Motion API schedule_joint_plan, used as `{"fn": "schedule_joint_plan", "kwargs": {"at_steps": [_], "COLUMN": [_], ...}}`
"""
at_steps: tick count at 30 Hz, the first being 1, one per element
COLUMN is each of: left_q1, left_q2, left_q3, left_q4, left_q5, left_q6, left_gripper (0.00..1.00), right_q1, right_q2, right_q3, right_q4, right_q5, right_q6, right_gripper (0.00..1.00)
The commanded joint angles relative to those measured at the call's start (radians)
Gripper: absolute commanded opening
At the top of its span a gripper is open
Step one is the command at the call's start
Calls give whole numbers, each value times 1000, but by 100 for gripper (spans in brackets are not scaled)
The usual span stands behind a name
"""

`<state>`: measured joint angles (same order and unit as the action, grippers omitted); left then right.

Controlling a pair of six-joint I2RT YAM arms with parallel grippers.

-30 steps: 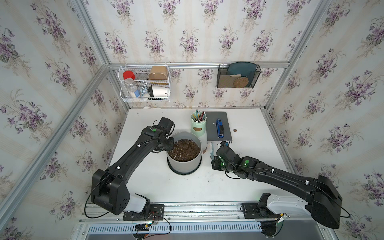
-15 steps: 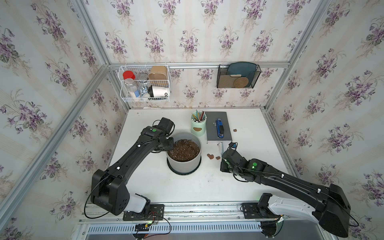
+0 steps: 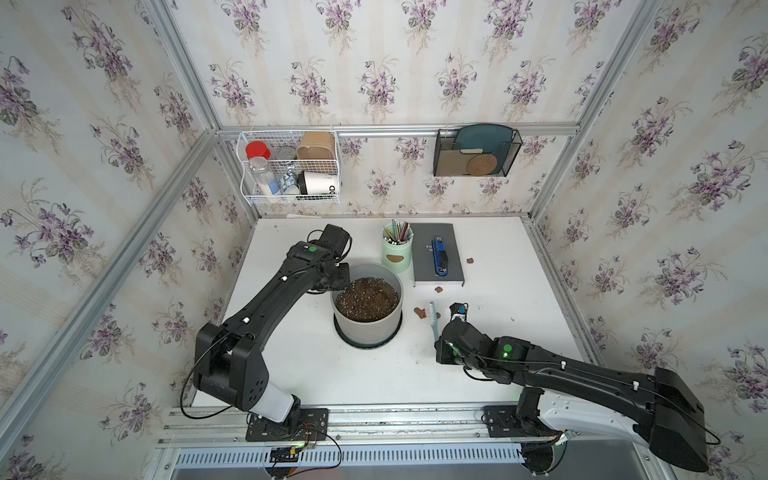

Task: Scrub the dried mud off the ceramic pot
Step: Brush off the soil from the pot, then place the brush at the center of the board.

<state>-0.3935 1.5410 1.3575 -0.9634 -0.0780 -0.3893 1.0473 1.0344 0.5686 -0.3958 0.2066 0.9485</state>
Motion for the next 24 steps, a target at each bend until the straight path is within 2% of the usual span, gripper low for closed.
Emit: {"fn": "schedule_joint_plan", "kwargs": {"at_steps": [1, 5, 11, 14, 22, 24], "left_q1": [6, 17, 33, 35, 49, 63], "left_q2": [17, 17, 13, 8, -5, -25], "left_q3": [1, -8, 8, 13, 8, -7], "left_q4": [35, 37, 18, 11, -18, 0], "left_q5": [-22, -27, -33, -40, -83, -63], "left_q6": [-43, -43, -19, -5, 12, 15], "left_gripper": [12, 0, 0, 0, 0, 0], "right_q1": [-4, -83, -220, -274, -283, -284], "right_q2": [-20, -72, -167, -192, -136, -134], "right_q3": [17, -12, -71, -108, -163, -179], "right_q4": [-88, -144, -258, -253, -227, -220], "right_q5": [85, 62, 42, -4, -35, -43], "right_q6": [52, 43, 40, 25, 41, 42], "right_gripper": [0, 0, 0, 0, 0, 0]}}
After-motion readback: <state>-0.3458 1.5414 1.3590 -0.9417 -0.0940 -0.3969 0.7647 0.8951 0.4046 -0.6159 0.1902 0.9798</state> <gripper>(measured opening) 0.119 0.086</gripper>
